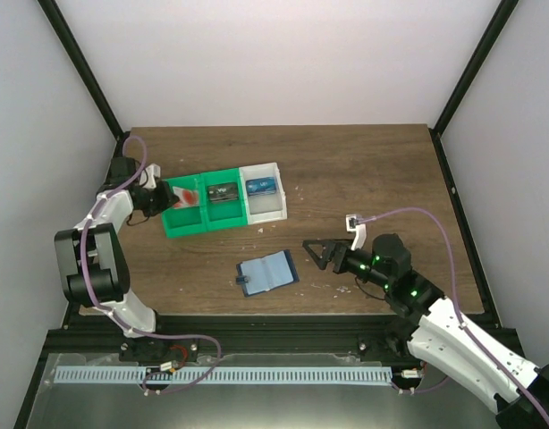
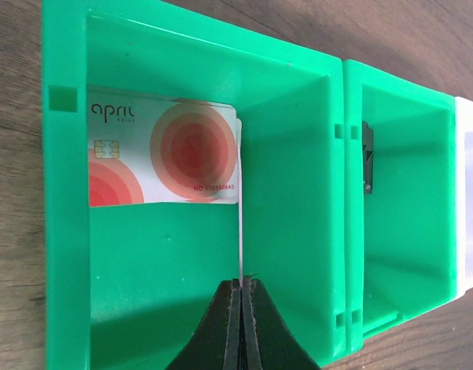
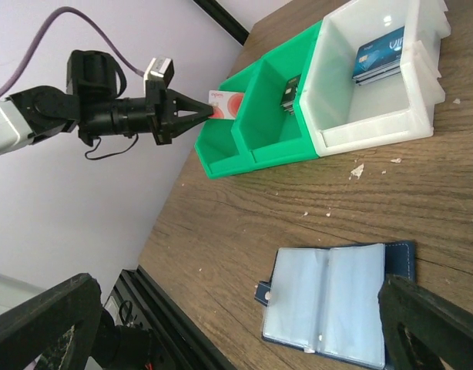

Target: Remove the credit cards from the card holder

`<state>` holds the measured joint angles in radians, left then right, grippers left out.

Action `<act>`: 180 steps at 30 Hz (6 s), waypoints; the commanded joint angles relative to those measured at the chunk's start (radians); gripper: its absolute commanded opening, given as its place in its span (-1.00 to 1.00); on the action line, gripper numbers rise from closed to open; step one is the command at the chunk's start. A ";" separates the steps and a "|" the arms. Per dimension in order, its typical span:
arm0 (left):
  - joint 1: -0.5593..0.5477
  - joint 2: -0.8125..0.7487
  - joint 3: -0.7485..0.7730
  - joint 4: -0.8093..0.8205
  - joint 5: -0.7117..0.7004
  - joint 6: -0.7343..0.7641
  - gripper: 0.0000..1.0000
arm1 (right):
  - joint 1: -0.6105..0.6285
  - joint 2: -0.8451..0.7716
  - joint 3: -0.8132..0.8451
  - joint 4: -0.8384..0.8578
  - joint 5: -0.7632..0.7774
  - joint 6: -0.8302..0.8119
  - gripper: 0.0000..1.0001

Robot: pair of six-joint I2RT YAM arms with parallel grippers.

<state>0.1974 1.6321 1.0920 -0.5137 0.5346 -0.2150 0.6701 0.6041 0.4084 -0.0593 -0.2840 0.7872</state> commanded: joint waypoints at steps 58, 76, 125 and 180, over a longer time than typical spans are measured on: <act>-0.090 -0.087 0.082 0.128 -0.378 -0.154 -0.40 | -0.001 -0.039 0.006 -0.055 0.068 -0.032 1.00; -0.315 -0.495 -0.192 0.053 -0.079 -0.222 -0.02 | -0.001 0.161 0.105 -0.159 0.023 -0.115 0.86; -0.737 -0.617 -0.965 0.703 -0.062 -0.764 -0.63 | 0.417 1.113 0.584 -0.235 0.254 -0.084 0.14; -0.865 -0.276 -0.999 1.233 -0.059 -0.965 -0.37 | 0.445 1.036 0.317 0.072 0.309 0.037 -0.59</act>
<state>-0.6575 1.3254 0.0799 0.6483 0.4732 -1.1721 1.1149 1.6474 0.7372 0.0170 0.0261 0.8242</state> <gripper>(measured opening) 0.319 0.209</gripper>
